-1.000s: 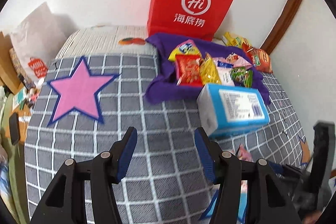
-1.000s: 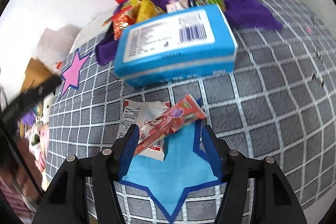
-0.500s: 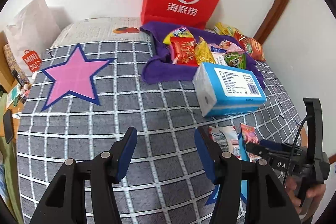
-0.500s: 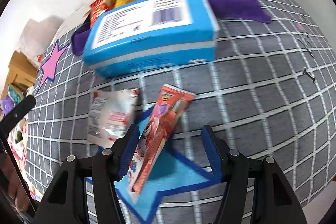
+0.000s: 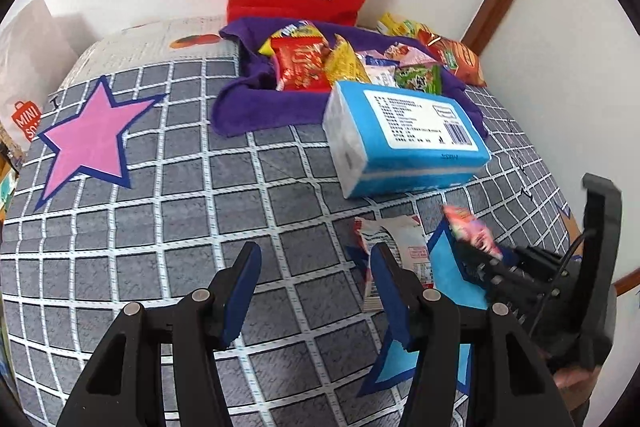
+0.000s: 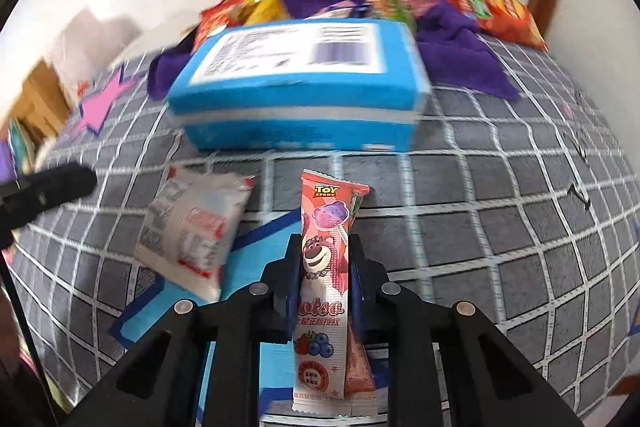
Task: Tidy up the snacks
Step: 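Grasp white snack packet with left tool while right tool holds Lotso candy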
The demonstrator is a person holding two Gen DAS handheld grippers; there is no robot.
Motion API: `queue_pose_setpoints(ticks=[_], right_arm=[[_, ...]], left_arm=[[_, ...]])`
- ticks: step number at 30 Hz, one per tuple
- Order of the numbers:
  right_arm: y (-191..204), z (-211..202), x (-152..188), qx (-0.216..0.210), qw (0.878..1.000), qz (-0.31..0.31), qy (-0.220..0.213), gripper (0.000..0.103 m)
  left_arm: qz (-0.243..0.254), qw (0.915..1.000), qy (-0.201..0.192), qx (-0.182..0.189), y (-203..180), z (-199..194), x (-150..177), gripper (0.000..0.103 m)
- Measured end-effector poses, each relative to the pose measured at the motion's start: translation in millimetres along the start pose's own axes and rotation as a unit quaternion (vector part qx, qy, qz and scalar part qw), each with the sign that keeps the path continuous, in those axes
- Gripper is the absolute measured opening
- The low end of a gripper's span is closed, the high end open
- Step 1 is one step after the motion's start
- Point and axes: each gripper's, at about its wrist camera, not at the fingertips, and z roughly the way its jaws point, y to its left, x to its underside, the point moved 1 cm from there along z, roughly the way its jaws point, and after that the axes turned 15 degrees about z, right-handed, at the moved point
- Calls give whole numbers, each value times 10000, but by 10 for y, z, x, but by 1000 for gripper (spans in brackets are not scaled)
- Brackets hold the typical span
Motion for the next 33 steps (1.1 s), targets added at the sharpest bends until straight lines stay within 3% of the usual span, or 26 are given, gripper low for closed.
queue_pose_setpoints(ticks=[5,12,15,18,23,27,33], right_arm=[[-468,-10,-154,500,9981,221,-280,21],[-816,-38,-163,568,9958,169,-694,23],[-867,-42,-159,448,9950,208,-865,24],[-955,-10,-229,203,9956,416,-811,24],[-934,15,-238,145,9957,438,-799,27],[-929,19,-239,135,9958,432,-800,27],[-1032,7,-264,-196,9944,695,-774,25]], left_arm=[[5,9995,53,322,-184,161,-39,54],[155,9980,258,553,-520,465,-43,57],[271,9981,288,465,-652,575,-51,66],[549,9982,234,39,-798,626,-73,67],[1075,9918,189,-660,-1035,698,-37,68],[874,9941,94,-637,-935,628,0,57],[539,9981,21,-313,-760,497,-51,55]])
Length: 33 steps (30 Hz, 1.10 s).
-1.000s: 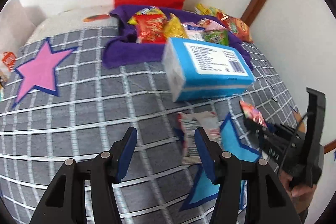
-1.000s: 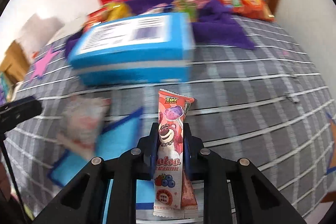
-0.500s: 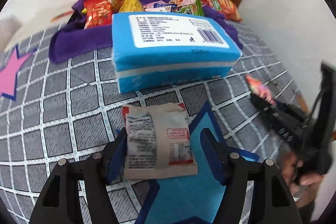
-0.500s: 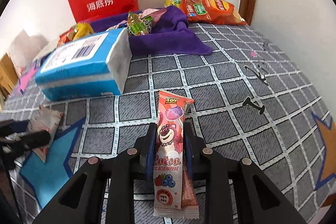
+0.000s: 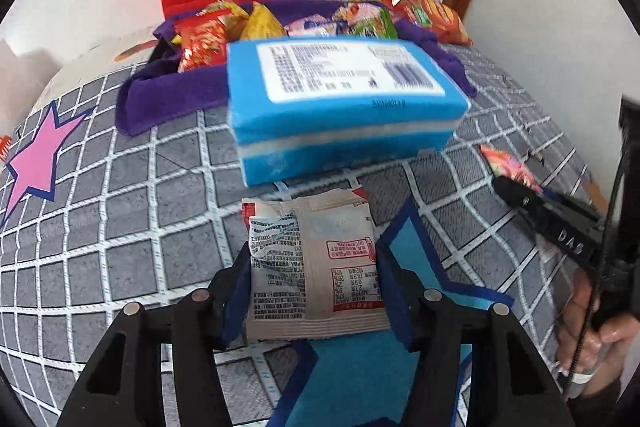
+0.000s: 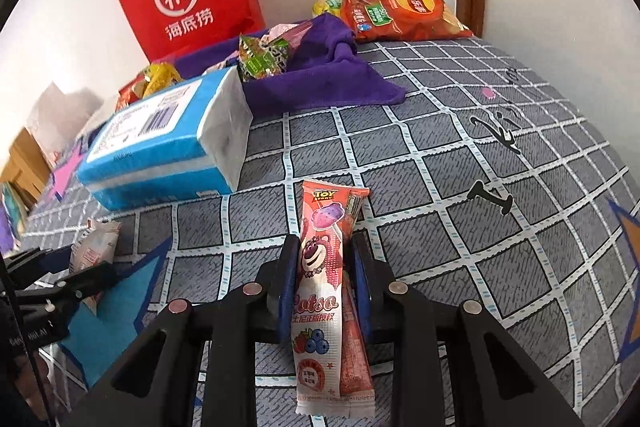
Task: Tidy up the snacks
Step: 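Grasp white snack packet with left tool while right tool holds Lotso candy, then carry Lotso candy to towel and open right tool while left tool carries white packet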
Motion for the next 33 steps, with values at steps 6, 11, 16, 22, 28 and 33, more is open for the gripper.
queue_pose_setpoints(ticks=[6,11,16,22,28,33], right_arm=[[93,4,-67,213,9995,-217,76,23],[208,-181,-330,-30,9998,-159,-76,23],[477,-416,-678,-183,9981,-410,-427,23],[747,-480,-1156,-523,9968,-424,-431,23],[1049,-487,-1561,-617,9956,-487,-505,23],[1374,-451,-1847,-667,9929,-736,-661,23]], left_arm=[[-5,9996,-264,113,129,-305,-131,55],[76,9984,-561,66,209,-552,-340,55],[103,9963,-848,41,322,-715,-651,55],[99,9945,-1042,5,456,-808,-1028,55],[-30,9919,-1267,-108,605,-928,-1384,55],[-27,9887,-1477,-262,721,-945,-1675,55]])
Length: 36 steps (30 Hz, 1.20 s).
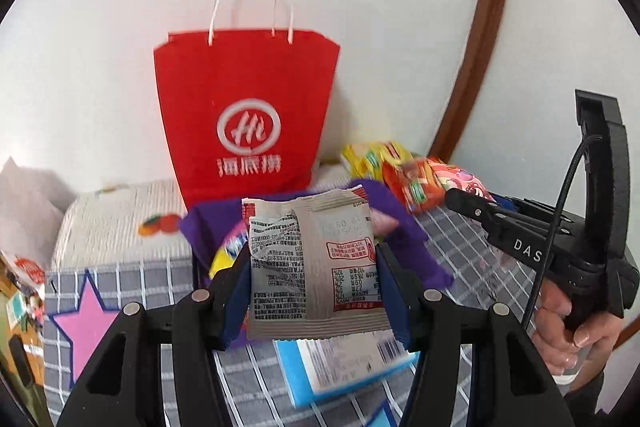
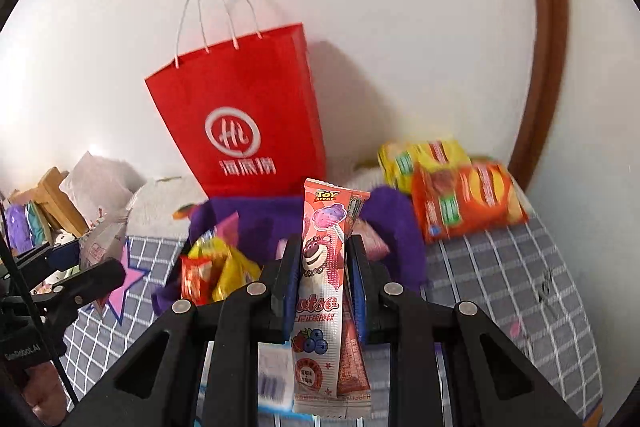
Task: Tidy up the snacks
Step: 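Carry Lotso candy to towel and open right tool while left tool carries white packet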
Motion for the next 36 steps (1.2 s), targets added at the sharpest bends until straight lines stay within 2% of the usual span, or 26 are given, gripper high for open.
queue_pose_setpoints(ticks=[4,6,9,12,15,21,36], right_arm=[[158,122,-226,-213,9997,122,-17,23],[224,206,-321,-447,9985,305,54,23],[312,312,-343,-535,9983,204,52,23],[345,487,-253,-426,9991,-24,63,23],[318,747,-190,-160,9990,-66,403,23],[188,908,-133,-132,9977,-42,664,23],[21,1455,49,380,9903,-104,1335,23]], left_arm=[[-135,9998,-110,-88,146,142,-152,55],[-253,9996,-75,-131,221,220,-157,55],[-383,9991,50,-151,343,338,-99,55],[-375,9987,239,-268,433,438,-49,55],[-510,9979,309,-250,526,517,-29,55],[-621,9964,502,-271,583,611,47,55],[-736,9958,514,-154,659,597,69,55]])
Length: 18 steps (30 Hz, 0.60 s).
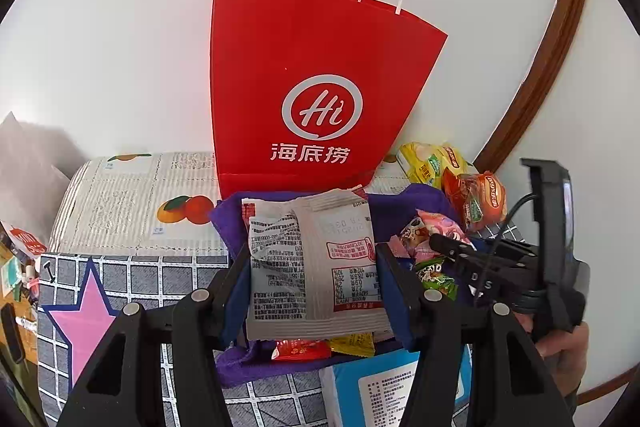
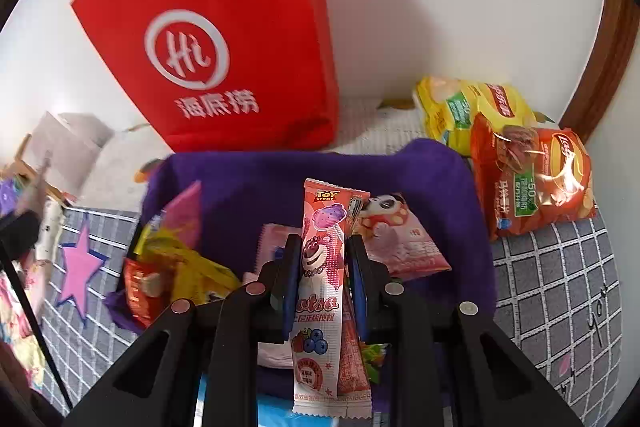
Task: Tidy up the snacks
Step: 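Carry Lotso candy to towel and open right tool while left tool carries white packet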
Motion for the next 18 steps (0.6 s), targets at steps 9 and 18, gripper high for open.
queue_pose_setpoints(ticks=[9,18], right_arm=[[-145,193,-19,111,9989,237,391,24],[-142,250,1,278,9983,126,490,26]], left_arm=[[47,9999,84,38,-26,56,6,56],[132,9998,148,74,-76,97,11,56]])
